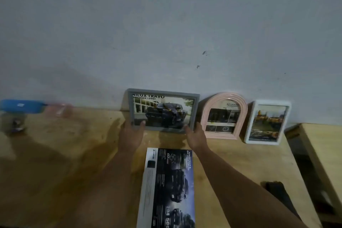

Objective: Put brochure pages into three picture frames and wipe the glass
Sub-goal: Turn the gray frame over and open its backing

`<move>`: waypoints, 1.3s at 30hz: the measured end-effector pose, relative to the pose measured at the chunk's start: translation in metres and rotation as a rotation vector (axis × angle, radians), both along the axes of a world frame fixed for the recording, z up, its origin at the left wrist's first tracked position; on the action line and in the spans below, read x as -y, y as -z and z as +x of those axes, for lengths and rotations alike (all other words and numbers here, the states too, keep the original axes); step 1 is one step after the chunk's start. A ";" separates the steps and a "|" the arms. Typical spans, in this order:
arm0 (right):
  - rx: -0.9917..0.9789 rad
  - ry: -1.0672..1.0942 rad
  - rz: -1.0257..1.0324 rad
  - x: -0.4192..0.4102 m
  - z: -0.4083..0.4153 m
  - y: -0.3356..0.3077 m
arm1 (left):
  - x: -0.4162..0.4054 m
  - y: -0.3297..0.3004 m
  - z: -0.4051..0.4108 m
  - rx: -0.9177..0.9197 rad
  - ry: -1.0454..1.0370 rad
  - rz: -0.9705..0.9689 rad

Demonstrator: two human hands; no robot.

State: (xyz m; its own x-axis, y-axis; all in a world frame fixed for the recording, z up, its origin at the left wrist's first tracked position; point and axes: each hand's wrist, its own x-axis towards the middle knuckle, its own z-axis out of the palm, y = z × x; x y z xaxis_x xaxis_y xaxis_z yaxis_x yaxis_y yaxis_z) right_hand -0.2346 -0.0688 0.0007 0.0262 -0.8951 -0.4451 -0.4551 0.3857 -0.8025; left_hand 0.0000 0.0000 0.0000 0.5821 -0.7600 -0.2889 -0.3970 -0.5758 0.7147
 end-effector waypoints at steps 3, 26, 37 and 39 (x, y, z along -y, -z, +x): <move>0.008 0.068 0.059 0.018 0.006 0.016 | 0.025 0.010 0.015 -0.022 -0.032 -0.090; 0.317 0.193 -0.053 -0.027 0.002 -0.029 | -0.011 -0.025 0.005 -0.798 -0.493 -0.369; 0.679 0.520 0.203 -0.136 -0.153 -0.037 | -0.088 -0.027 -0.080 -1.098 -0.295 -0.264; 0.721 0.557 0.223 -0.150 -0.186 -0.037 | -0.098 -0.027 -0.101 -1.156 -0.256 -0.199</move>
State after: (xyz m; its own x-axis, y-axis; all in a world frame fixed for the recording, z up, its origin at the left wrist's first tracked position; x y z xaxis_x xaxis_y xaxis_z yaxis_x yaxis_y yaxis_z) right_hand -0.4203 0.0808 0.0379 -0.0445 -0.7576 -0.6512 0.4200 0.5773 -0.7003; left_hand -0.1007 0.0983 0.0265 0.1968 -0.7507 -0.6307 0.6479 -0.3832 0.6583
